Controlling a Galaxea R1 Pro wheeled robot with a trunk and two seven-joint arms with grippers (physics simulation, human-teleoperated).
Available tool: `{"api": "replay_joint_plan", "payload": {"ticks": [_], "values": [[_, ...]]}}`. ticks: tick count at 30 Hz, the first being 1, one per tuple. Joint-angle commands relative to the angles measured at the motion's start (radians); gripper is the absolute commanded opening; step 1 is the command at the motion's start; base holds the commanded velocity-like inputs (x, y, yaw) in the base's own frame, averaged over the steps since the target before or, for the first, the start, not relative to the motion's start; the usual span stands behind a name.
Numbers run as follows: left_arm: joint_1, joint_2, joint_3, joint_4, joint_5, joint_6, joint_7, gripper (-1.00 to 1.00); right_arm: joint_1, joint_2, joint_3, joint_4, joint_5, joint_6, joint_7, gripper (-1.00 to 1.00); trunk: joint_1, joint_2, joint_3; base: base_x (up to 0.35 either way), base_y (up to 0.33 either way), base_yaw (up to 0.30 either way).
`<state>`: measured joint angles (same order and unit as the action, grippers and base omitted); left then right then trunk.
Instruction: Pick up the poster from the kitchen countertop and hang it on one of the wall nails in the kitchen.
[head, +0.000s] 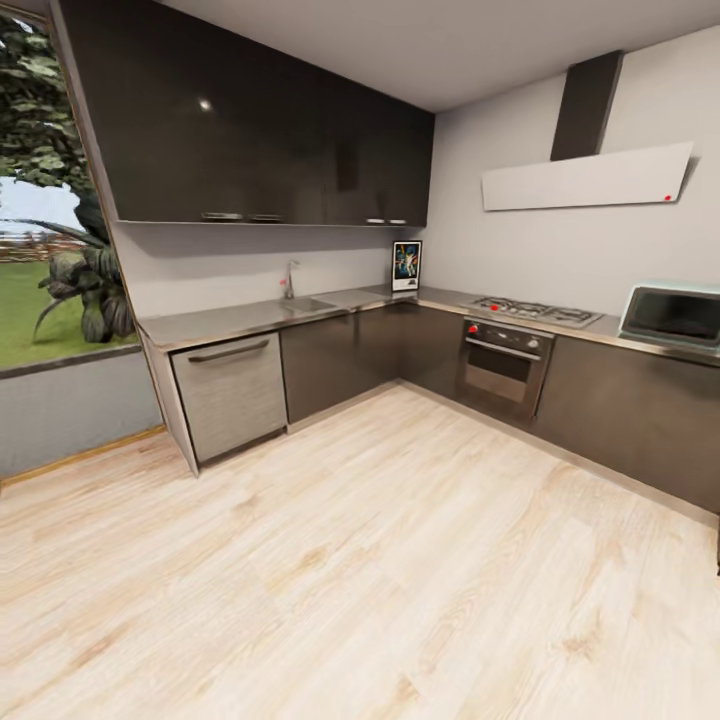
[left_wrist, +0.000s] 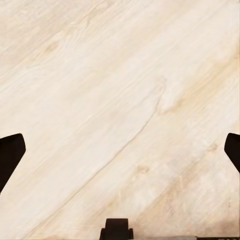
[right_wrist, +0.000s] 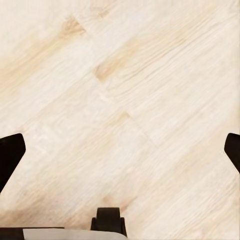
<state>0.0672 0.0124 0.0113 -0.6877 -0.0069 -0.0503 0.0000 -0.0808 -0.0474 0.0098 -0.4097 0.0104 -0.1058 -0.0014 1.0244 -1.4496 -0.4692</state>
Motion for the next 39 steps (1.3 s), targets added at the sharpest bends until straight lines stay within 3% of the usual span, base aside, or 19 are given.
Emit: {"api": "replay_joint_plan", "payload": {"ticks": [1,39], "values": [[0.0,0.0,0.001,-0.001,-0.001,-0.002,0.0,1.0,-0.001,0.0,0.001,0.001,0.001,-0.003,0.0,1.0,0.001,0.0,-0.001,0.335,-0.074,-0.007],[0.0,0.0,0.001,-0.001,-0.001,0.0,0.0,1.0,-0.001,0.0,0.001,0.002,0.002,-0.003,0.0,1.0,0.001,0.0,-0.001,0.335,-0.006,0.0]]}}
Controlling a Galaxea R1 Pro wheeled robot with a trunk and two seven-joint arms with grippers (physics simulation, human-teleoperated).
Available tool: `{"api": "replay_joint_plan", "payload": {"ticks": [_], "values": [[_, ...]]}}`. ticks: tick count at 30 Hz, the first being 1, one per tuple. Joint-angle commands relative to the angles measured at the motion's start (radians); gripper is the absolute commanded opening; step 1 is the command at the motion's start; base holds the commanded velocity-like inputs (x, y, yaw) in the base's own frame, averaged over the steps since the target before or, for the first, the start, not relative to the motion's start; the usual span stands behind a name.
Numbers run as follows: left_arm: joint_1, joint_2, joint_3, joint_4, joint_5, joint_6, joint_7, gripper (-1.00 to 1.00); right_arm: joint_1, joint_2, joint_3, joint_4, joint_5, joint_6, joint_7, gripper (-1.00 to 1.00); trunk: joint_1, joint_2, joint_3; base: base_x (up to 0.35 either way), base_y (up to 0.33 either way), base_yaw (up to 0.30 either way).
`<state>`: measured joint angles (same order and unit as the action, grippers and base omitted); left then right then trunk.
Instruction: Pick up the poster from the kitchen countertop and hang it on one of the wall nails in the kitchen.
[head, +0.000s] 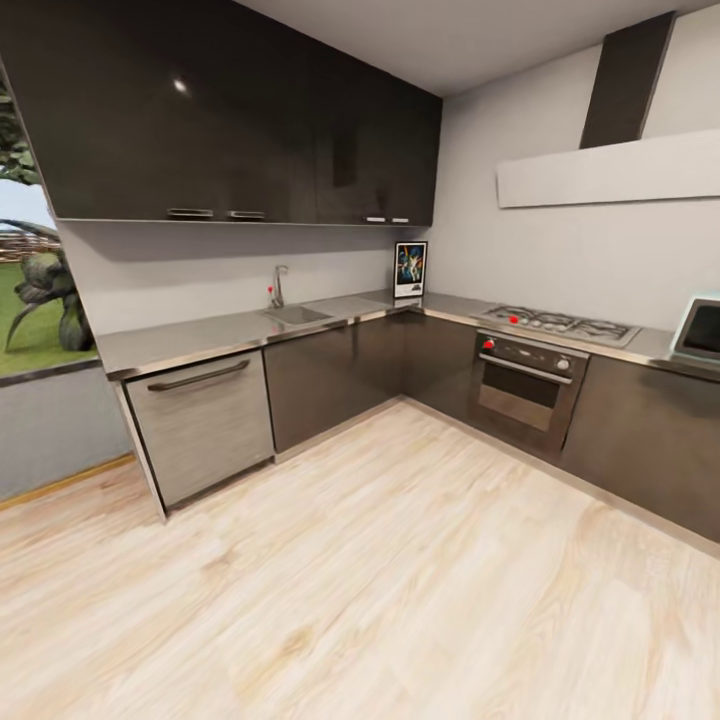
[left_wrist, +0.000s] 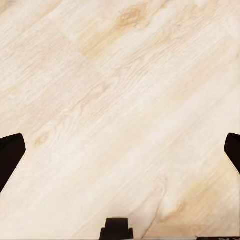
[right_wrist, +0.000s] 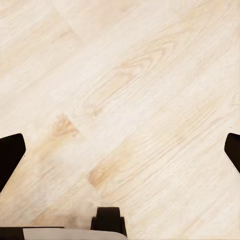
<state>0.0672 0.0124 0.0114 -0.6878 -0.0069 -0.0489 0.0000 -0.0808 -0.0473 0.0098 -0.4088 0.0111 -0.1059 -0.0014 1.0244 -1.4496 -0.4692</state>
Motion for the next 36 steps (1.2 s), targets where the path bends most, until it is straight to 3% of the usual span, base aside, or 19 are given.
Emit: {"api": "replay_joint_plan", "payload": {"ticks": [1,28,36], "values": [[0.0,0.0,0.001,-0.001,-0.001,-0.002,0.0,1.0,-0.001,0.0,0.001,0.001,0.001,-0.003,0.0,1.0,0.001,0.0,-0.001,0.335,0.0,0.0],[0.0,0.0,0.001,0.018,0.001,-0.005,0.0,1.0,-0.001,0.0,0.004,0.001,0.001,-0.003,0.0,1.0,0.001,0.0,-0.001,0.335,0.0,-0.001],[0.0,0.0,0.001,0.018,0.001,-0.005,0.0,1.0,-0.001,0.0,0.004,0.001,0.0,-0.003,0.0,1.0,0.001,0.0,-0.001,0.335,0.0,-0.11]]}}
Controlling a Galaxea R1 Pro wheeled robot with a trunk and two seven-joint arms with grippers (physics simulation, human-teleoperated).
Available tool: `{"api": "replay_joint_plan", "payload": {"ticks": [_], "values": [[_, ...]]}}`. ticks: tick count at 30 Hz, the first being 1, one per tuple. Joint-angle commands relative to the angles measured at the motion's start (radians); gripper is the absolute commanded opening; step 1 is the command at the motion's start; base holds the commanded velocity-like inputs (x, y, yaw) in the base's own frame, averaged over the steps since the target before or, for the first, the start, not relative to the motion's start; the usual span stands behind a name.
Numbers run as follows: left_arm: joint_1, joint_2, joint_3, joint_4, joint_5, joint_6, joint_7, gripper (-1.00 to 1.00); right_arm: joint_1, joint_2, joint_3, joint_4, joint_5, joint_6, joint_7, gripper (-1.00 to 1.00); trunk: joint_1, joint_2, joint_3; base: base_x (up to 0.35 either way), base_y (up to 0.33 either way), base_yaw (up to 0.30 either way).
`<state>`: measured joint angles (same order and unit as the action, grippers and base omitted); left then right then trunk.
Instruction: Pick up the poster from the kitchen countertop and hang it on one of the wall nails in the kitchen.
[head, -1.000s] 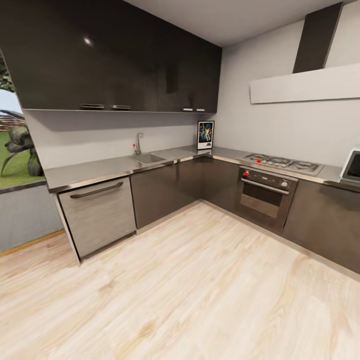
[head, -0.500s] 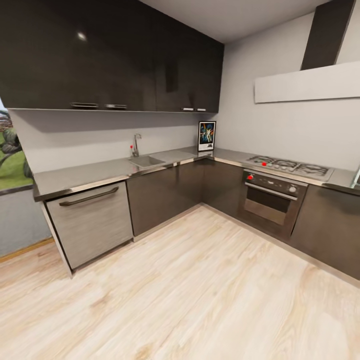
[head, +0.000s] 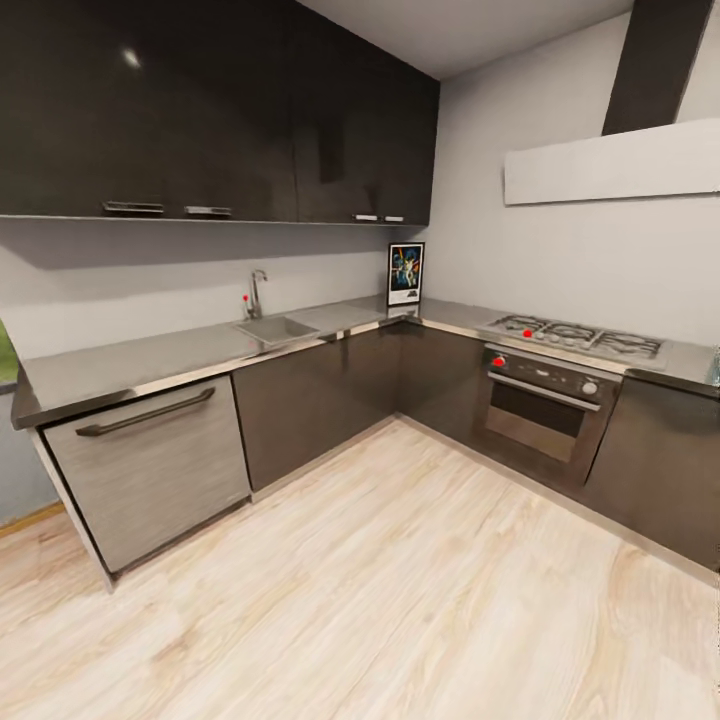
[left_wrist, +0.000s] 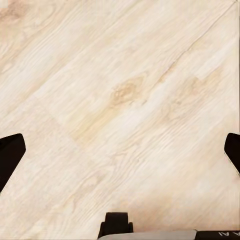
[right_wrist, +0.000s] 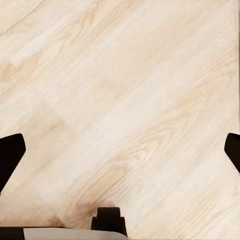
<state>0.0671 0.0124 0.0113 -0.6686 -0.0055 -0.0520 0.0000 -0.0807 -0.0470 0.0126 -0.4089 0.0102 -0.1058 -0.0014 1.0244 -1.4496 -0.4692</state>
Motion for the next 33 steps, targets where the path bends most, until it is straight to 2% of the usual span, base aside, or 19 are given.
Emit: {"api": "replay_joint_plan", "payload": {"ticks": [1,8,33], "values": [[0.0,0.0,0.001,-0.001,-0.001,-0.002,0.0,1.0,-0.001,0.0,0.001,0.001,0.001,-0.003,0.0,1.0,0.001,0.0,-0.001,0.335,0.0,-0.185],[0.0,0.0,0.002,-0.001,-0.001,-0.002,0.0,1.0,-0.001,0.001,0.001,0.001,0.002,-0.003,0.0,1.0,0.001,0.0,-0.001,0.335,0.0,-0.106],[0.0,0.001,0.001,0.0,-0.001,-0.002,0.0,1.0,-0.001,0.001,0.001,0.024,0.002,-0.003,0.0,1.0,0.001,0.0,-0.001,0.335,0.0,-0.003]]}}
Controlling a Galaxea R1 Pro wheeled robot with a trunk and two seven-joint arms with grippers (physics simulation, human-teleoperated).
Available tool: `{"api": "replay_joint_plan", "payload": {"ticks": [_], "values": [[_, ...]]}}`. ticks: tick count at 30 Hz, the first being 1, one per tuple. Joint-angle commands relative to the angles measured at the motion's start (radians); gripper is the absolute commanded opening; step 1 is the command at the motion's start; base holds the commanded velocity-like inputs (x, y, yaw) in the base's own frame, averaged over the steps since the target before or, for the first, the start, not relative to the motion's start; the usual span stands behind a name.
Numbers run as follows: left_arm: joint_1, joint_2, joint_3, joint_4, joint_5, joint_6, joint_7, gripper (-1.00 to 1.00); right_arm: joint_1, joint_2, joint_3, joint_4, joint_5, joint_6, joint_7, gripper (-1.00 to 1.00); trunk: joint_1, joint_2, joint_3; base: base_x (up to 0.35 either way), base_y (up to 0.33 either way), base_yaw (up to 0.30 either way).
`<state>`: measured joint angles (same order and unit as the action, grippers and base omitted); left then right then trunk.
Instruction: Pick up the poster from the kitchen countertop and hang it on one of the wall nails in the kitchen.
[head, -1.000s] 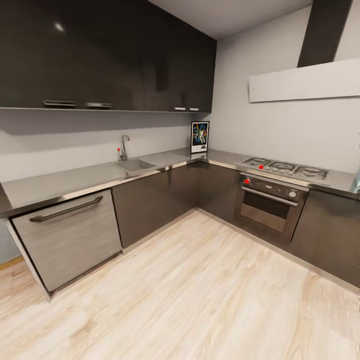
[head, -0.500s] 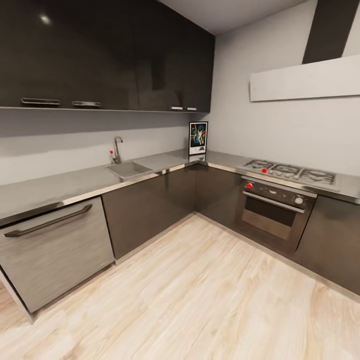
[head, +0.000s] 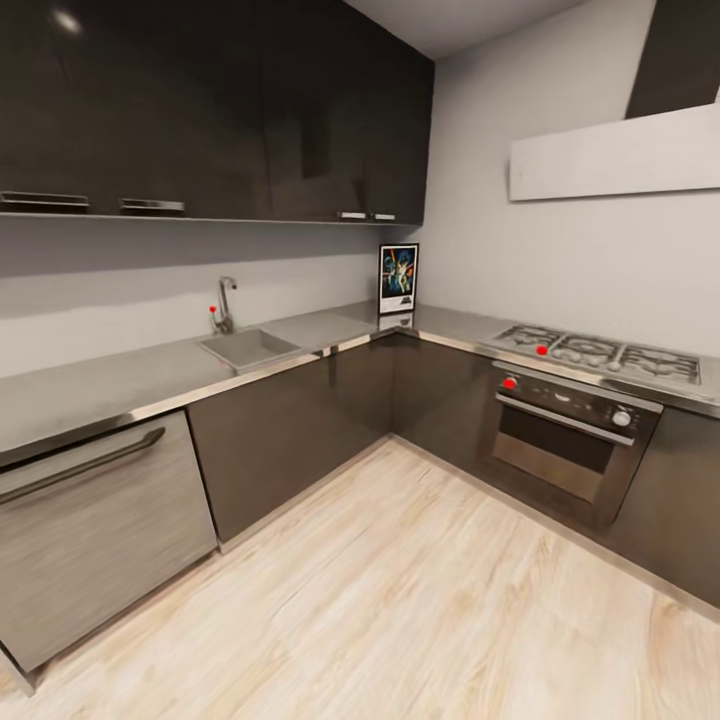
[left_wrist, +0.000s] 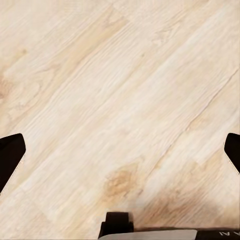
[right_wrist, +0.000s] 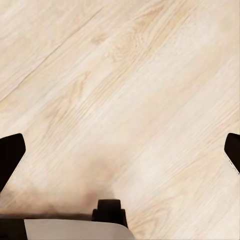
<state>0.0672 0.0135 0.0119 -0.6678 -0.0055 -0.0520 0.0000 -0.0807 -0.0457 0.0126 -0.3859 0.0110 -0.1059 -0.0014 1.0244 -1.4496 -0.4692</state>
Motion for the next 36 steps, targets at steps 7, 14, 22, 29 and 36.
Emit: {"api": "replay_joint_plan", "payload": {"ticks": [7,14,22,29,36], "values": [[0.0,-0.001,0.002,-0.001,-0.001,-0.002,0.0,1.0,-0.001,0.0,0.001,0.001,0.001,-0.003,0.0,1.0,0.001,0.0,-0.001,0.335,0.0,0.0],[0.0,0.0,0.001,-0.001,-0.001,-0.002,0.0,1.0,-0.001,0.0,0.001,0.001,0.001,-0.003,0.0,1.0,0.001,0.0,-0.001,0.335,0.0,0.0],[0.0,0.0,0.002,-0.001,-0.001,-0.002,0.0,1.0,-0.001,0.0,0.001,0.001,0.001,-0.003,0.0,1.0,0.001,0.0,-0.001,0.335,-0.042,0.0],[0.0,0.0,0.002,-0.001,-0.001,-0.002,0.0,1.0,-0.001,0.002,0.001,0.001,0.0,-0.003,0.0,1.0,0.001,0.0,-0.001,0.335,-0.118,0.0],[0.0,0.0,0.001,-0.001,-0.001,-0.002,0.0,1.0,-0.001,0.003,0.001,0.001,0.0,-0.003,0.0,1.0,0.001,0.0,-0.001,0.335,-0.128,-0.059]]}}
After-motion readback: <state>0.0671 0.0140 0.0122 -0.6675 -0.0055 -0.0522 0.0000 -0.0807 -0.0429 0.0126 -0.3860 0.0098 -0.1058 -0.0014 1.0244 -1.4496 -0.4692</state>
